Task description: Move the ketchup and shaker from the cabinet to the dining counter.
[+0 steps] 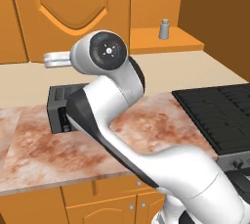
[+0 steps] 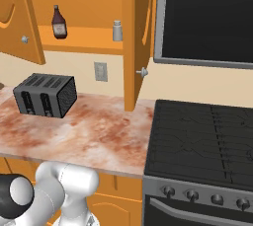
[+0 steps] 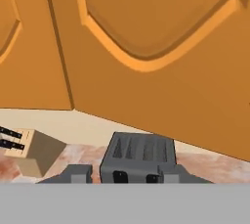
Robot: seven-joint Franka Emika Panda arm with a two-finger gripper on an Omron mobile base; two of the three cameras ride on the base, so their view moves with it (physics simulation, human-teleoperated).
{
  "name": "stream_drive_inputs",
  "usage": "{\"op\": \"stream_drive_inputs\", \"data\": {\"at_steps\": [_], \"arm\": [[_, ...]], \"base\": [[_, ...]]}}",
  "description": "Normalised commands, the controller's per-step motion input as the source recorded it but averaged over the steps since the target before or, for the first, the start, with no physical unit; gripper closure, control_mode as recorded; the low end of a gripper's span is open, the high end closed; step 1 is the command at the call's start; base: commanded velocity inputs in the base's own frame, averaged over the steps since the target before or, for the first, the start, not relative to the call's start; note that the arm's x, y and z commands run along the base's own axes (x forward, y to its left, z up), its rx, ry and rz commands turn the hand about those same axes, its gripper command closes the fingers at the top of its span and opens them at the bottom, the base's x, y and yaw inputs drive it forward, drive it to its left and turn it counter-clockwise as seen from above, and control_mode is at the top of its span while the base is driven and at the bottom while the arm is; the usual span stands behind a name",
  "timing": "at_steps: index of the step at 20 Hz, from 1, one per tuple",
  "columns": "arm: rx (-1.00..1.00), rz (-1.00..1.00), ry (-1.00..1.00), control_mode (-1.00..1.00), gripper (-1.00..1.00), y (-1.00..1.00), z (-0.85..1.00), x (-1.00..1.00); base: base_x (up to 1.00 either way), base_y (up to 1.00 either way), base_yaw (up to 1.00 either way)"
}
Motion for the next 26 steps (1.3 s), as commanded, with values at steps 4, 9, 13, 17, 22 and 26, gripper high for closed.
{"op": "stream_drive_inputs", "data": {"at_steps": [4,9,13,17,22,26], "arm": [[0.02,0.0,-0.01,-1.0,-1.0,-0.52,0.09,-0.34],[0.1,0.0,0.0,-1.0,-1.0,-0.63,0.04,-0.29],[0.17,0.0,-0.01,-1.0,-1.0,-0.71,0.01,-0.12],[0.26,-0.01,0.08,-1.0,-1.0,-0.64,0.01,0.0],[0.32,-0.08,0.14,-1.0,-1.0,-0.56,0.05,0.06],[0.31,-0.11,0.11,-1.0,-1.0,-0.46,0.05,0.15]], "base": [[0.0,0.0,0.0],[0.0,0.0,0.0],[0.0,0.0,0.0],[0.0,0.0,0.0],[0.0,0.0,0.0],[0.0,0.0,0.0]]}}
